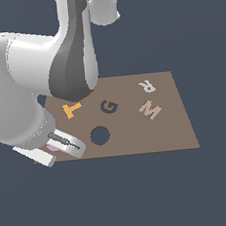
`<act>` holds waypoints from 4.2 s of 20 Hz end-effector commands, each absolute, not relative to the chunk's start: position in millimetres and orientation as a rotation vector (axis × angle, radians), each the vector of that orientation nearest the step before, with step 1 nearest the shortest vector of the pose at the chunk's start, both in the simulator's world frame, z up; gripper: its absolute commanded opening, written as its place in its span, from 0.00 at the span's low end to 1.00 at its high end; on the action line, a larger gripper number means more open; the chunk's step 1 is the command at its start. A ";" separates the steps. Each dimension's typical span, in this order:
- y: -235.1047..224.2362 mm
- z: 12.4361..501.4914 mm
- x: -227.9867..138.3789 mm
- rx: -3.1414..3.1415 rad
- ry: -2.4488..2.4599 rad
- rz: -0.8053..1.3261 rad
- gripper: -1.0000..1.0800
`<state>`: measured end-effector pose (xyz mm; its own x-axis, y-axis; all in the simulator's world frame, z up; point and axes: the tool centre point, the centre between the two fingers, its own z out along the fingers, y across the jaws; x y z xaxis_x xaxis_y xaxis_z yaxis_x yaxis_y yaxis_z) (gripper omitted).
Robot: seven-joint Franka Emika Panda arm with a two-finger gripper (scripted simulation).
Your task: Insert a designated object into the corresponding slot on a board.
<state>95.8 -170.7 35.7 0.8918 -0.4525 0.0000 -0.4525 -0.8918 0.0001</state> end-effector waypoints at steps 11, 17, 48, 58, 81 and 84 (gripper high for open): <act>-170.7 29.9 95.9 3.055 -0.732 0.000 0.00; -170.6 30.3 95.0 3.053 -0.742 0.000 0.00; -121.1 35.4 5.2 2.535 -1.857 0.001 0.00; -78.8 37.5 -15.4 2.173 -2.270 0.000 0.00; -15.8 40.2 -14.6 1.599 -2.706 -0.001 0.00; -13.8 40.3 -13.8 1.578 -2.718 -0.001 0.00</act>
